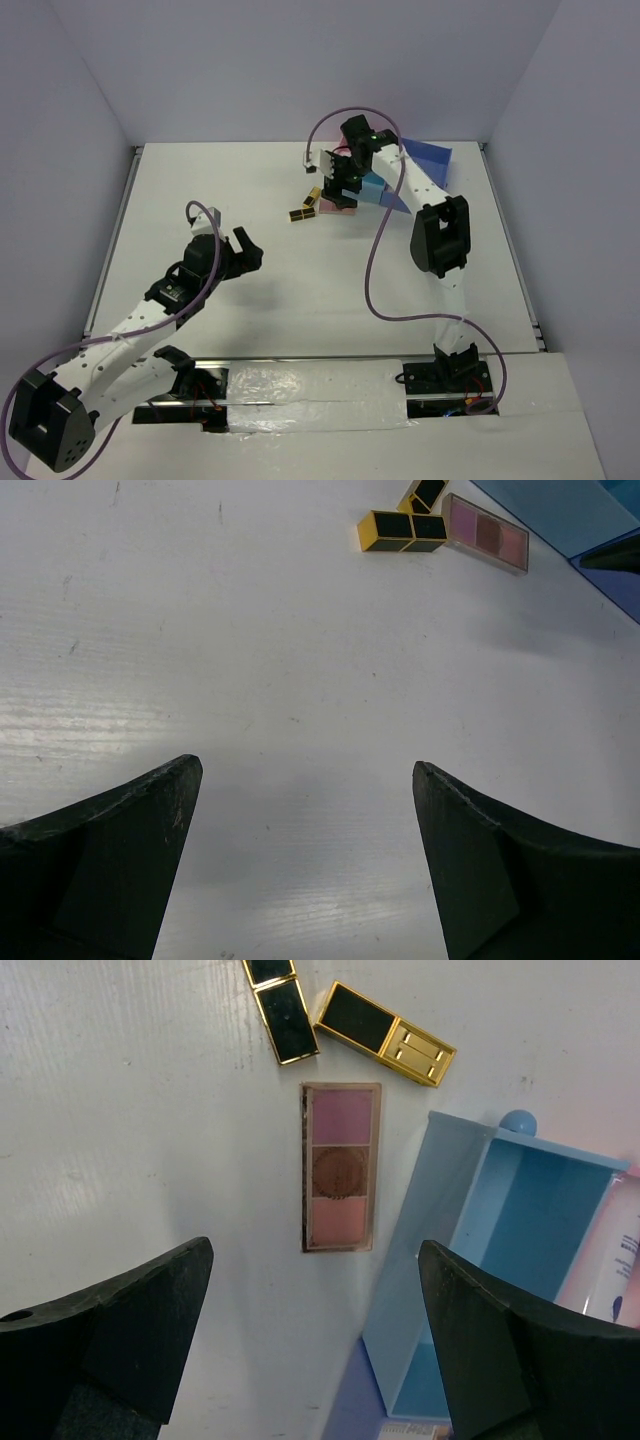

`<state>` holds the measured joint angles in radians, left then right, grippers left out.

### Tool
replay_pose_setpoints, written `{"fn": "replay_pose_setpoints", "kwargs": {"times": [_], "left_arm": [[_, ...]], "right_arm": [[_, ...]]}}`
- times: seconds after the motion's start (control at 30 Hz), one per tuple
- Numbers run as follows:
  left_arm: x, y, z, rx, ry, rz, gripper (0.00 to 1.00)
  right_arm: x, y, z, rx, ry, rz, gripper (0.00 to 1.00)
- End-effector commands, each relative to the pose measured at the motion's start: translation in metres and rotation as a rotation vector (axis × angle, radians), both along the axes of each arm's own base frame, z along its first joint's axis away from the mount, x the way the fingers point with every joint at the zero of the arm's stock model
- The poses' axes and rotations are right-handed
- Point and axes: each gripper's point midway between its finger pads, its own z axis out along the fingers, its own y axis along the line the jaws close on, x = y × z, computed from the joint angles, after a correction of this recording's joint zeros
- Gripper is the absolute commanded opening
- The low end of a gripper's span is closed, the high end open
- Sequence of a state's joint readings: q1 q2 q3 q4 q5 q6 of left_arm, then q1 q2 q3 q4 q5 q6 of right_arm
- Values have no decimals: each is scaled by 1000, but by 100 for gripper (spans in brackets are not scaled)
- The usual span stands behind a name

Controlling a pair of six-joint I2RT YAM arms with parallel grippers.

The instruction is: Organize the makeup

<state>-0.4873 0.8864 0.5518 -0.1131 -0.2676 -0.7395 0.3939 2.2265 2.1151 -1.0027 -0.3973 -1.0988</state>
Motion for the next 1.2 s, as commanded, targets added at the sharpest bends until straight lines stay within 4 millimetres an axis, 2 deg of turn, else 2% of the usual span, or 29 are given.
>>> {"fn": "replay_pose_setpoints", "kwargs": {"times": [0.0,0.17,0.3,0.43,0.57,0.67,1.03,1.17], "left_arm": [[3,1,7,-11,-16,13,99],[3,1,6,-12,-11,13,99],[2,1,5,-14,-6,16,99],[3,1,3,-7,0,13,99],[5,0,3,4,8,8,99],[6,-1,5,6,11,8,99],[6,-2,1,2,32,10,99],[7,-3,2,5,35,8,99]], "right_arm": [[-4,20,-1,15,1,48,90],[-5,36,-9,32,5,61,83],[-1,37,-16,35,-3,47,79],[3,36,-32,-11,-4,36,74],[14,32,-48,-69,-10,-3,84],[22,28,-54,-92,-25,-21,87],[33,28,-70,-118,-46,-33,91],[32,25,-81,-141,-26,-23,92]]}}
